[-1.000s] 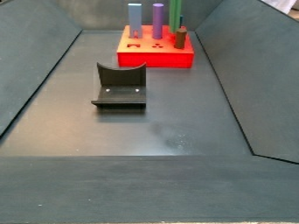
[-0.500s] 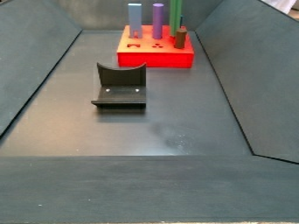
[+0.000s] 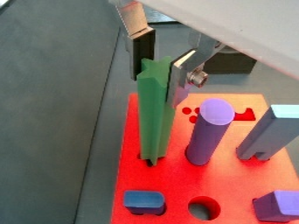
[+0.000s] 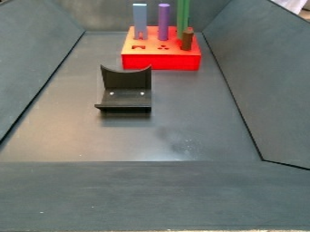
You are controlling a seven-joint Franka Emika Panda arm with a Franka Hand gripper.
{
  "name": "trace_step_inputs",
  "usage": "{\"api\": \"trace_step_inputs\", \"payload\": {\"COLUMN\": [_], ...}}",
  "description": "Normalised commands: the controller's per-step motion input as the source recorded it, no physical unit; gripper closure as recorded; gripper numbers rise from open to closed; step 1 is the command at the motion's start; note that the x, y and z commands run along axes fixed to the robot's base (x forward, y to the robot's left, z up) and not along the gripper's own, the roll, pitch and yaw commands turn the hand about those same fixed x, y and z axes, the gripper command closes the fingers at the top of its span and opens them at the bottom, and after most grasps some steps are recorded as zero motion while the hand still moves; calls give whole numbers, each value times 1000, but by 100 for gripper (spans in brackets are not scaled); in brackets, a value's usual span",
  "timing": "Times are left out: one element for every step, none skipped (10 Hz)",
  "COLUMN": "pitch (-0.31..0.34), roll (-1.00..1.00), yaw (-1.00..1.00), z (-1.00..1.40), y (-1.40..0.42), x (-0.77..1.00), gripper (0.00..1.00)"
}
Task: Pick up the star object. Move up. Move to above the board. Insert the star object.
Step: Insert the star object.
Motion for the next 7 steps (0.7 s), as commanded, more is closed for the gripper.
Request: {"api": "trace_step_inputs", "payload": {"pitch": [0,0,0,0,0,0,-59], "roll": [-39,-43,-44,-57,-36,-74,-201], "yaw": [-554,-466,-306,-166,-280,-266,-146], "z": [-46,-54,-49,-20,-49,-26,-46], "y": [0,0,0,0,0,0,0], "x": [0,0,0,0,0,-23,0], "gripper": [100,100,100,100,100,100,100]}}
